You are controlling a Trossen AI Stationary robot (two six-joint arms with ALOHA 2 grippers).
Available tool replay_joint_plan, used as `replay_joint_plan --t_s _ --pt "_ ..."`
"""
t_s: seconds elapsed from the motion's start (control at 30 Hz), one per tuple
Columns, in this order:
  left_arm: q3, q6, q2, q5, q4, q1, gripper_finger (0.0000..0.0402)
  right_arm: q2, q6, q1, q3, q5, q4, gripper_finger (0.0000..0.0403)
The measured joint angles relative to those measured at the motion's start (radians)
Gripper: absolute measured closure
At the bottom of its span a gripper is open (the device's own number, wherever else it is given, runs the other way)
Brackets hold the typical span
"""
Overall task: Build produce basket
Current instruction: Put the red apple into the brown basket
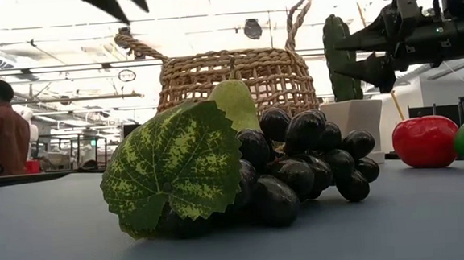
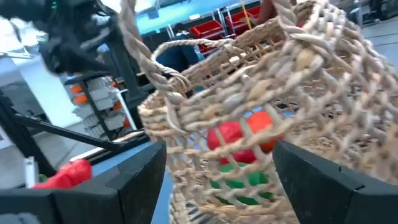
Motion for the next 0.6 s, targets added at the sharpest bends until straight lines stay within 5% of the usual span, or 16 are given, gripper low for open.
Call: replay_joint_plan --t_s 0.33,0.6 --pt "-0.214 -0.141 -0.003 0.077 0.084 -0.053 0.0011 0.000 -0.089 0.000 0.000 0.038 0.017 0.0112" --pt "-0.276 -0.079 -0.002 0.077 0.177 -0.008 0.0011 0.010 0.093 0.007 0.000 -0.034 0.011 0.0112"
